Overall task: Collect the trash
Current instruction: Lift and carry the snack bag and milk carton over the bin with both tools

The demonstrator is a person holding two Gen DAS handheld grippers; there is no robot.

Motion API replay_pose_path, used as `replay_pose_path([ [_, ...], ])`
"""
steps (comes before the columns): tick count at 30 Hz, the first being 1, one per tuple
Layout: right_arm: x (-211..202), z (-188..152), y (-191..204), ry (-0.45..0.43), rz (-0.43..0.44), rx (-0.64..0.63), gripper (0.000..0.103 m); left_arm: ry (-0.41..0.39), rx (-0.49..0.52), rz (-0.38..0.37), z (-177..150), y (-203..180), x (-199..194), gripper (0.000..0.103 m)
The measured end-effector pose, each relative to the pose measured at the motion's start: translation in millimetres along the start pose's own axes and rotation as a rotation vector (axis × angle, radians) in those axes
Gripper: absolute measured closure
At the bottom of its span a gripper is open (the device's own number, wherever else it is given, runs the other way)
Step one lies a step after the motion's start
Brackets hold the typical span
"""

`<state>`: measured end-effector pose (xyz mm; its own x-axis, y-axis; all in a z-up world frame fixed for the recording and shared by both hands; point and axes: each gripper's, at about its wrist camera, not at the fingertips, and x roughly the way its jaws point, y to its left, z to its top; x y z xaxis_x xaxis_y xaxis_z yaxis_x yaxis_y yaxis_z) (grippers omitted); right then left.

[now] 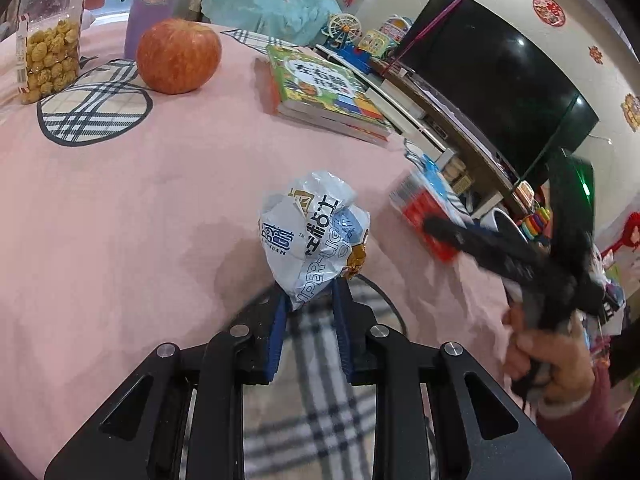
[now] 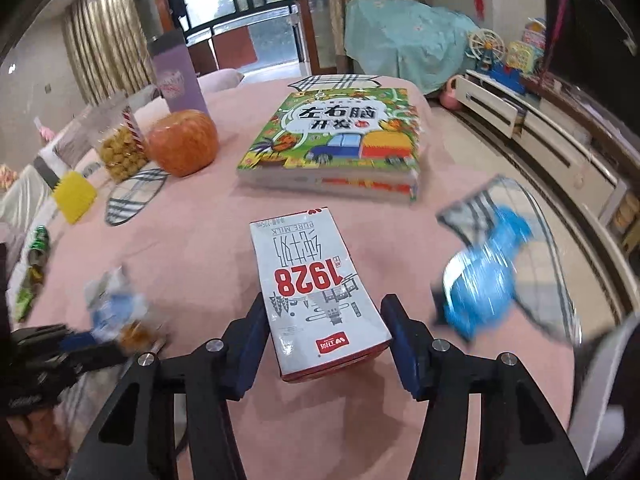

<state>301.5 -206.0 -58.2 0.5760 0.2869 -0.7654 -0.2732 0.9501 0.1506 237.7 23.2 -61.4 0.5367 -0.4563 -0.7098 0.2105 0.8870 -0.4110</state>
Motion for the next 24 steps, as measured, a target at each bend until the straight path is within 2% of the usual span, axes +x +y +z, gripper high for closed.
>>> replay_pose_path([
  [3, -21.4, -31.2, -8.9, 0.022, 0.005, 0.065, 0.046, 0.004, 0.0, -0.005, -9.1, -8.2, -3.5, 0.082],
  [6, -25.4, -46.9, -10.4, 0.046, 0.008, 0.063, 0.046, 0.003, 0.002, 0.003, -16.9, -14.8, -8.8, 0.082],
  [15, -12.3, -42.3, 5.1, 0.021, -0.032, -0.06, 0.041, 0.002, -0.017, 0.038, -33.1, -25.8, -19.4, 0.082],
  [17, -10.4, -42.1, 2.4, 0.024, -0.023, -0.053, 0.043, 0.002, -0.01, 0.047, -35.6, -30.6, -20.4, 0.082],
  [18, -10.4, -42.2, 0.4, 0.027, -0.015, -0.044, 0.047, 0.0, -0.008, 0.05, -35.9, -32.3, -20.6, 0.082],
  [24, -40.7, -54.0, -14.4, -0.02, 0.027, 0.064, 0.047, -0.003, 0.025, 0.067, -42.6, -53.4, -19.6, 0.082],
])
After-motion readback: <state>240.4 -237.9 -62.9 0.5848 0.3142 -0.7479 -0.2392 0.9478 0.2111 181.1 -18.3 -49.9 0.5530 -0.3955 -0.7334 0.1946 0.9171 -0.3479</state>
